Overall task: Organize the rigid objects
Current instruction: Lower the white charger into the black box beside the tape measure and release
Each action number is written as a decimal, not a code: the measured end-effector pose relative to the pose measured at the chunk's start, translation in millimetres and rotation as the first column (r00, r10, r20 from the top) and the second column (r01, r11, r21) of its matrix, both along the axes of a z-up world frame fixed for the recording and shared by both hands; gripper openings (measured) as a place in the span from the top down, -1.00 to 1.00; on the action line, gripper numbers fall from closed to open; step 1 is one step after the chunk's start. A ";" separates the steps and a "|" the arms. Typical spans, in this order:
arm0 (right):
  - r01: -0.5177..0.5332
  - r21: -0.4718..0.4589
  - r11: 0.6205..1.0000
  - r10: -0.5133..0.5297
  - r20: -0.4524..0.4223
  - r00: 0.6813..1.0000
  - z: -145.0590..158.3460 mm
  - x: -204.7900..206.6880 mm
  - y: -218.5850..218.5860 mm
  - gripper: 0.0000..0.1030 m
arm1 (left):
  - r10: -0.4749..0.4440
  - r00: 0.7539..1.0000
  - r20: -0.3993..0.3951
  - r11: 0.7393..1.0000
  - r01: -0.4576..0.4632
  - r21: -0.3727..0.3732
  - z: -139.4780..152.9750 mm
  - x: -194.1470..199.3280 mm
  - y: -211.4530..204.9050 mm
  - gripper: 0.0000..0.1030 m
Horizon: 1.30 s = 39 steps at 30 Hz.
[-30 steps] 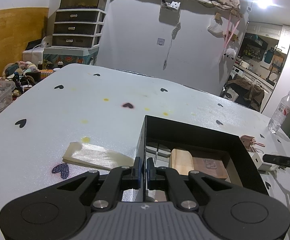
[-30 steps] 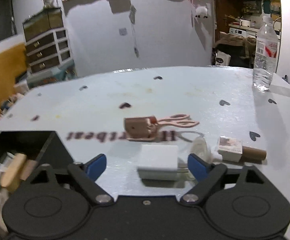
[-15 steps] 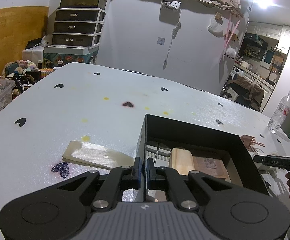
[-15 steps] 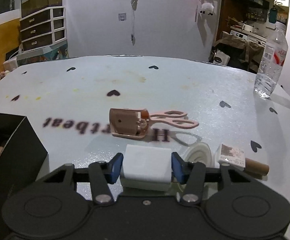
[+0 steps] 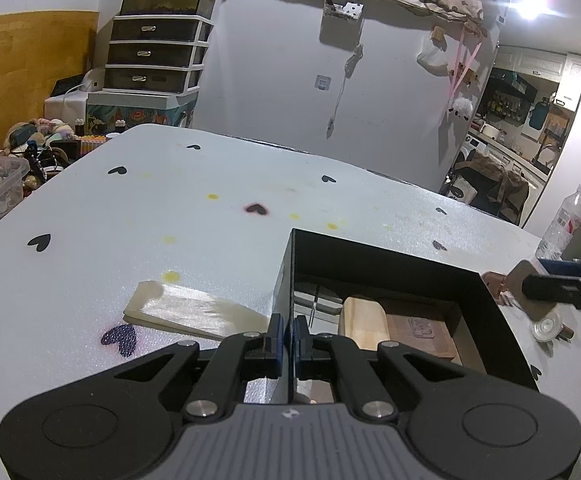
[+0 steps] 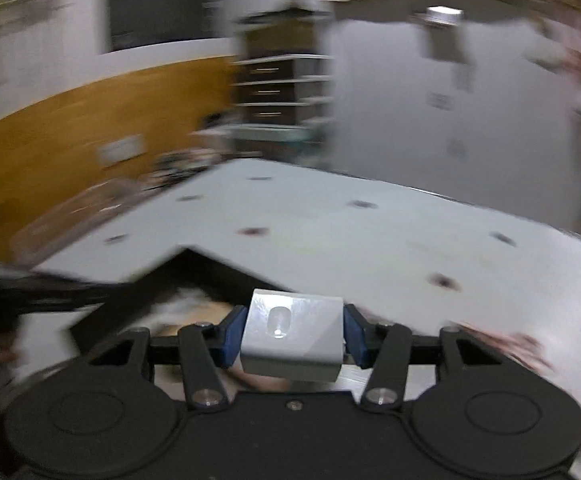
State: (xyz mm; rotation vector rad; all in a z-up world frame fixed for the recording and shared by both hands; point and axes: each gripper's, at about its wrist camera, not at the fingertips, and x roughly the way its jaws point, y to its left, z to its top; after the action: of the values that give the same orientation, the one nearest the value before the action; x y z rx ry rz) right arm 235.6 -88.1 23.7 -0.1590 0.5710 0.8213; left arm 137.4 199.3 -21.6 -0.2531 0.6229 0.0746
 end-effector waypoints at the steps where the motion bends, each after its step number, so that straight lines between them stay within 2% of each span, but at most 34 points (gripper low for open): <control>1: -0.069 -0.009 0.998 0.069 -0.002 0.998 2.8 -4.4 10.1 -0.02 | 0.000 1.000 0.001 1.000 0.000 -0.002 -0.4 0.1 -0.2 0.92; 3: -0.192 -0.037 0.981 0.191 -0.021 0.981 2.7 -9.7 29.1 -0.02 | 0.000 1.000 0.001 1.000 0.000 -0.002 -0.8 0.4 -0.1 0.92; 6: -0.335 -0.124 0.934 0.330 -0.065 0.942 -9.2 -14.1 58.1 -0.02 | -0.003 1.000 0.003 1.000 0.003 -0.005 -1.2 0.8 0.4 0.92; 9: -0.418 -0.198 0.887 0.399 -0.128 0.908 -26.2 -15.8 80.2 -0.02 | -0.005 1.000 0.006 1.000 0.005 -0.012 -1.3 1.1 1.6 0.92; 11: -0.455 -0.212 0.865 0.426 -0.169 0.889 -34.5 -14.1 88.7 -0.02 | -0.008 1.000 0.007 1.000 0.009 -0.012 -1.6 1.7 1.3 0.92; 14: -0.493 -0.189 0.849 0.446 -0.242 0.862 -42.3 -1.6 96.3 -0.02 | -0.012 1.000 0.008 1.000 0.012 -0.014 -2.3 2.2 2.4 0.92; 19: -0.558 -0.138 0.818 0.481 -0.366 0.796 -52.7 16.7 104.3 -0.02 | -0.017 1.000 0.010 1.000 0.017 -0.019 -3.0 1.5 4.2 0.91; 22: -0.593 -0.110 0.798 0.513 -0.392 0.763 -53.5 20.8 107.2 -0.06 | -0.018 1.000 0.011 1.000 0.018 -0.023 -3.3 1.7 5.0 0.91; 23: -0.594 -0.080 0.801 0.522 -0.391 0.757 -51.8 22.4 106.8 -0.13 | -0.018 1.000 0.012 1.000 0.018 -0.023 -3.3 1.7 5.0 0.91; 24: -0.592 -0.051 0.805 0.529 -0.392 0.753 -48.9 23.7 105.2 -0.33 | -0.018 1.000 0.011 1.000 0.018 -0.024 -3.4 1.8 5.3 0.91; 25: -0.575 -0.036 0.818 0.521 -0.380 0.765 -44.9 24.4 103.1 -0.51 | -0.019 1.000 0.011 1.000 0.019 -0.023 -3.4 1.8 5.2 0.91; 27: -0.547 -0.032 0.836 0.500 -0.366 0.785 -38.7 25.4 99.6 -0.55 | -0.018 1.000 0.010 1.000 0.019 -0.021 -3.4 1.7 5.2 0.91; 29: -0.527 -0.051 0.849 0.476 -0.361 0.802 -34.8 25.8 95.6 -0.46 | -0.019 1.000 0.011 1.000 0.019 -0.019 -3.6 2.0 5.2 0.91; 31: -0.510 -0.073 0.857 0.452 -0.371 0.811 -34.6 26.7 91.5 -0.17 | -0.019 1.000 0.012 1.000 0.019 -0.022 -3.5 1.9 5.0 0.91; 33: -0.501 -0.087 0.861 0.436 -0.382 0.815 -35.7 27.8 86.6 0.03 | -0.019 1.000 0.013 1.000 0.019 -0.024 -3.7 1.9 4.5 0.91; 35: -0.497 -0.106 0.861 0.426 -0.383 0.820 -36.9 27.9 81.3 0.12 | -0.019 1.000 0.013 0.999 0.019 -0.025 -3.7 2.1 4.4 0.91; 39: -0.501 -0.213 0.839 0.421 -0.329 0.845 -38.9 22.2 78.7 0.29 | -0.018 1.000 0.012 1.000 0.019 -0.024 -3.9 1.8 4.6 0.91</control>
State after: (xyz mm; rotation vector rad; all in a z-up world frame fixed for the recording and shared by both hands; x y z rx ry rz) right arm 257.8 -9.5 -15.1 -0.4789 0.9352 1.2445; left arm 139.2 203.9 -25.6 -0.2706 0.6142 0.0478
